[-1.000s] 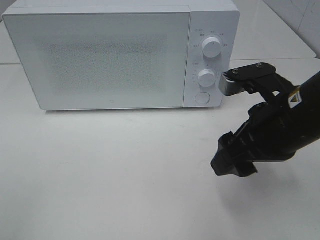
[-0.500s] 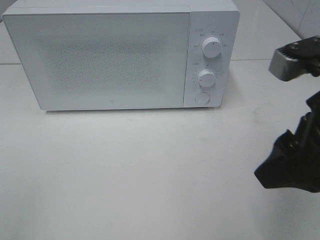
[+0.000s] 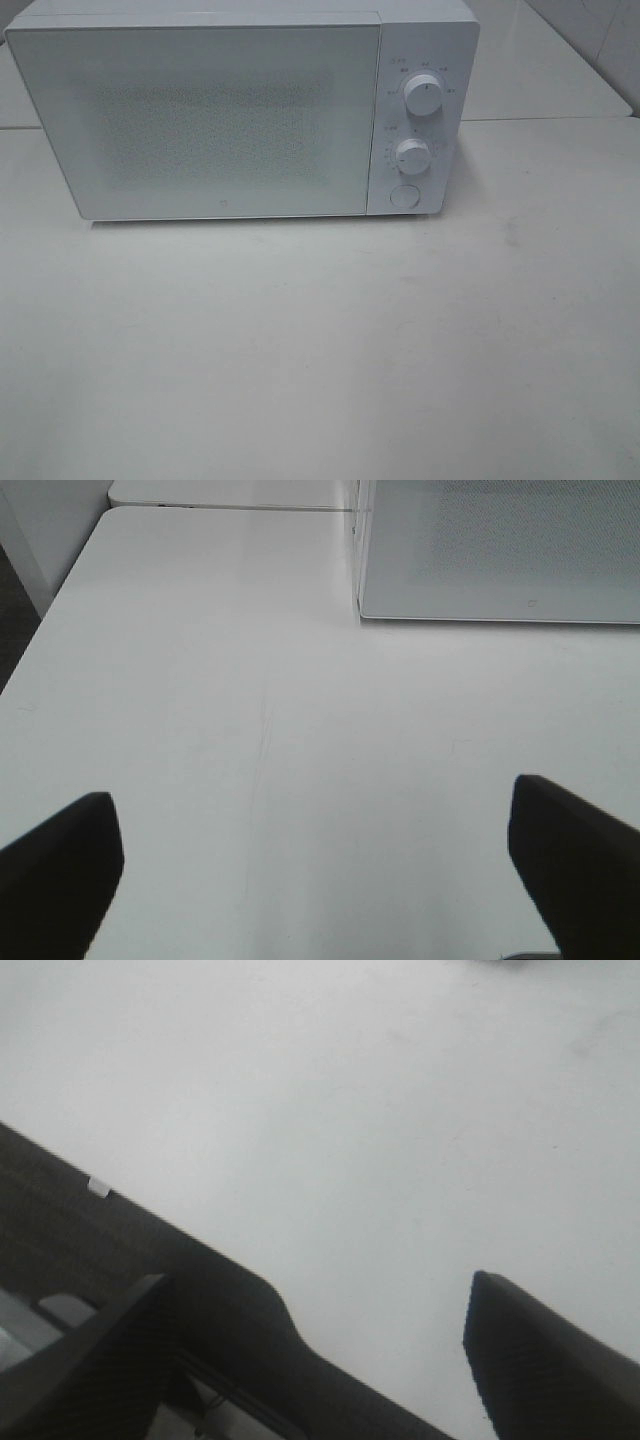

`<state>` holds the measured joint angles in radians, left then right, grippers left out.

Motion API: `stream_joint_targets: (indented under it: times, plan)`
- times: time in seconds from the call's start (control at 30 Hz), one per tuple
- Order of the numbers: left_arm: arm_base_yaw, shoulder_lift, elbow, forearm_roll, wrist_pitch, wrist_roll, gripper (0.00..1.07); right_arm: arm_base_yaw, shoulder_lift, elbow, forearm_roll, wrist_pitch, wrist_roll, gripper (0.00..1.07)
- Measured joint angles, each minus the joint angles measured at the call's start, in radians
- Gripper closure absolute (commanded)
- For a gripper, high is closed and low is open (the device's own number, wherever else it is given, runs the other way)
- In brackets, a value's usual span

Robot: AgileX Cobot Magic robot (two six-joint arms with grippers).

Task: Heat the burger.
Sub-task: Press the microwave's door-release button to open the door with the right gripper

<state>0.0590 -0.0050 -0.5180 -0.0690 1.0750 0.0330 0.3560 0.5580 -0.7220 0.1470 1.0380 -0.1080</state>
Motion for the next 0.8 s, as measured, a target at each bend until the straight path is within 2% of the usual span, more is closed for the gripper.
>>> stream_joint_targets:
  times: [0.23,0.37,0.8]
  plan:
    - [0.000,0.000,0.000,0.000,0.000,0.000,0.06,-0.087,-0.174,0.005,0.000,0.002,0.000,0.31]
    - [0.000,0.000,0.000,0.000,0.000,0.000,0.06,-0.135,-0.311,0.072,-0.006,0.001,0.000,0.31]
    - [0.000,0.000,0.000,0.000,0.000,0.000,0.06,-0.148,-0.558,0.204,-0.081,-0.042,0.000,0.31]
